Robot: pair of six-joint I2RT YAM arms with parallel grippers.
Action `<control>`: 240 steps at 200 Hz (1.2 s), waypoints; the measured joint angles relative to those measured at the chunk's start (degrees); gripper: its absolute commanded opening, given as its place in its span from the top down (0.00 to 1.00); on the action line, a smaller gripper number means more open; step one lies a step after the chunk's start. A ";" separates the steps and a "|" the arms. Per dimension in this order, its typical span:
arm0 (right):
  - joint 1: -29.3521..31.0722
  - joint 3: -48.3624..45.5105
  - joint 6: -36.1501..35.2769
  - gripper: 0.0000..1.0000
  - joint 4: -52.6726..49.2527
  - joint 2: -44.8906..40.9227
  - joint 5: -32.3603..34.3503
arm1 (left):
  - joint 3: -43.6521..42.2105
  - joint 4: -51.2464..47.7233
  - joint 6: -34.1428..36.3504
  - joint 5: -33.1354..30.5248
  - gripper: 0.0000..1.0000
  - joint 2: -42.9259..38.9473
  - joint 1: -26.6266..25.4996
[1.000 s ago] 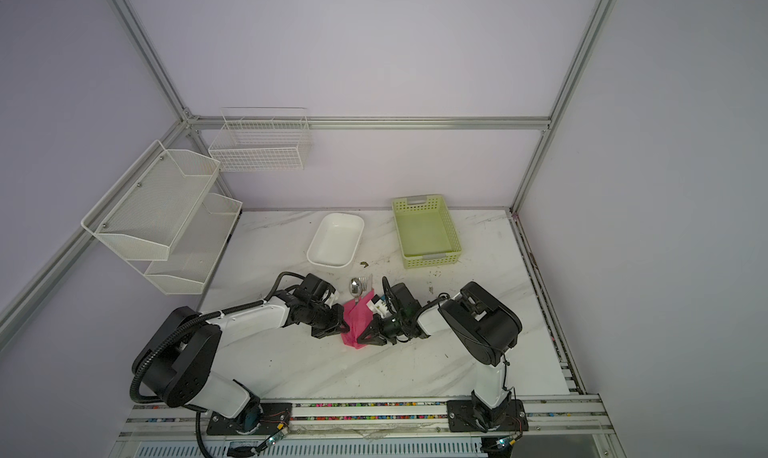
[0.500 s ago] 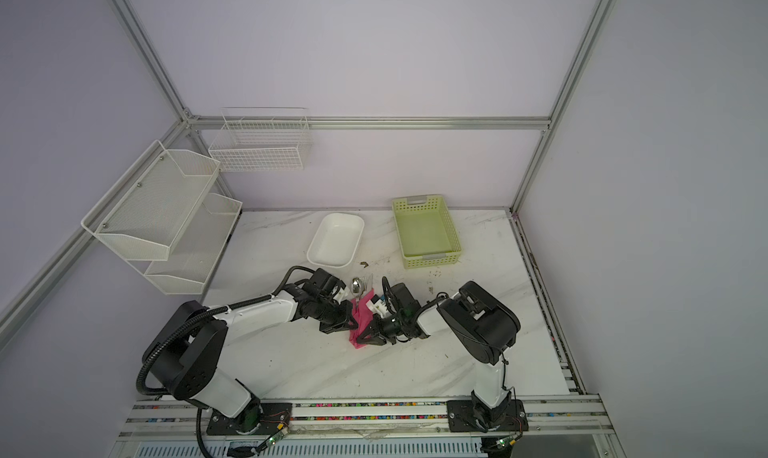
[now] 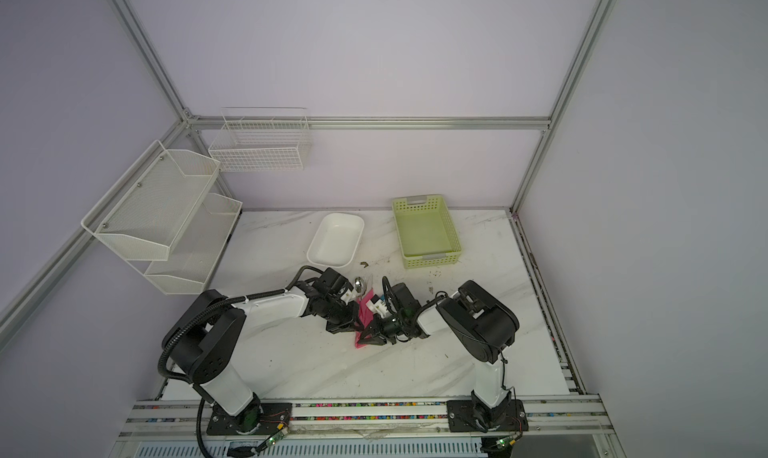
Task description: Place the utensils on the paper napkin and roll it up
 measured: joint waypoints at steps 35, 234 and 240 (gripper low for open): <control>-0.87 -1.55 0.17 1.00 -4.00 -4.74 2.54 | 0.42 0.09 -0.04 0.68 0.95 0.68 -0.02; -4.57 -3.23 -0.72 1.00 0.00 -1.97 -1.49 | 0.96 -3.54 0.04 -1.84 0.92 -2.60 -0.37; -4.57 -3.23 -0.74 1.00 0.11 -1.92 -1.55 | 0.96 -3.80 0.04 -1.92 0.92 -2.95 -0.37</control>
